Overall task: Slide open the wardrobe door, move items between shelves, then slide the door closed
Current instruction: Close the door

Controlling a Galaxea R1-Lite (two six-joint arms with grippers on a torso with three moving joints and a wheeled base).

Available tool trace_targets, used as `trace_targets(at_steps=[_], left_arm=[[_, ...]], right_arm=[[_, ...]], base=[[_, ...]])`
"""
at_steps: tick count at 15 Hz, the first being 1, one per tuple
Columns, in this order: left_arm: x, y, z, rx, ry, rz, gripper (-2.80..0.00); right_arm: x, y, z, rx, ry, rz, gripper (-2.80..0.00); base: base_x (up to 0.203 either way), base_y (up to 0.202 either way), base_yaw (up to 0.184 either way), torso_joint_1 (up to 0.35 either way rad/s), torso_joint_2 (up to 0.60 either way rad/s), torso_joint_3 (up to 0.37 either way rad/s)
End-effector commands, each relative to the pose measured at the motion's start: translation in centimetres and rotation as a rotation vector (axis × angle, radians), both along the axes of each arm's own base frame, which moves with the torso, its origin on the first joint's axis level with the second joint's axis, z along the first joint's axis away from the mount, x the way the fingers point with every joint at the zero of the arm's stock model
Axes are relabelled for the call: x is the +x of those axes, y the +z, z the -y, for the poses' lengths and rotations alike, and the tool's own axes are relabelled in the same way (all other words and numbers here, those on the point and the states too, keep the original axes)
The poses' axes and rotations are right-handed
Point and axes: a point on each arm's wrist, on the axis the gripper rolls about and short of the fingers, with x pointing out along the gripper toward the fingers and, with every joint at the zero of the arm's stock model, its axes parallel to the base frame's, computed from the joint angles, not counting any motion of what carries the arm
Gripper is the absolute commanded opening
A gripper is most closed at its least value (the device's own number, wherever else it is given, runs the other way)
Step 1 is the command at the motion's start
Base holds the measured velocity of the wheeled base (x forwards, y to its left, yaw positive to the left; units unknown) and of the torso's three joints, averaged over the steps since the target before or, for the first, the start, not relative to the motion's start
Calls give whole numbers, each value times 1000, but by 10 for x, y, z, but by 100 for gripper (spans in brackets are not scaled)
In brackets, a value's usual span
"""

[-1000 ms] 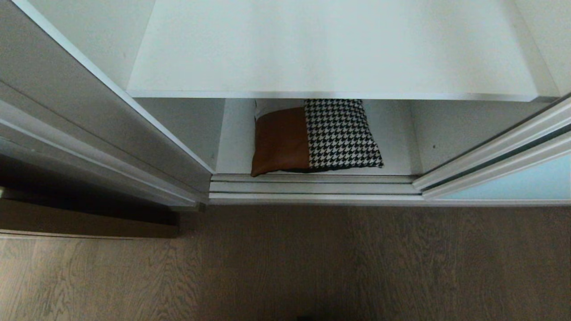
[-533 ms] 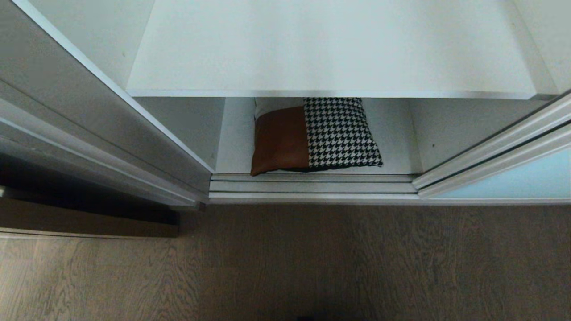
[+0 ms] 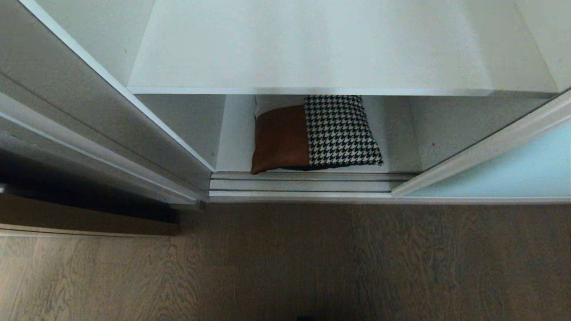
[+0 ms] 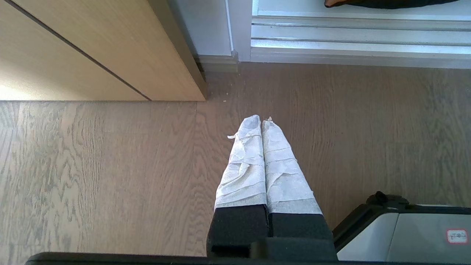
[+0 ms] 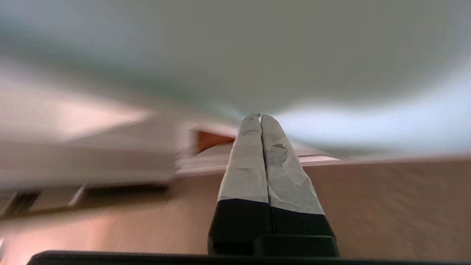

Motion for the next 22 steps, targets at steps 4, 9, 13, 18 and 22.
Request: trace_targets(at_steps=[4, 9, 13, 18, 22], left_arm=[[0, 0, 0, 0, 0, -3, -280], [0, 0, 0, 0, 0, -3, -280], [0, 0, 0, 0, 0, -3, -280], [0, 0, 0, 0, 0, -3, -280], [0, 0, 0, 0, 0, -3, -280]], right_arm=[[-36, -15, -47, -110, 416, -18, -280], [-48, -24, -57, -121, 506, -37, -280], [-46, -17, -55, -77, 542, -54, -280], [-46, 4, -52, 8, 531, -44, -280], [-34, 9, -46, 103, 515, -120, -280]], base=[[0, 0, 0, 0, 0, 0], [0, 0, 0, 0, 0, 0], [0, 0, 0, 0, 0, 0], [0, 0, 0, 0, 0, 0], [0, 0, 0, 0, 0, 0]])
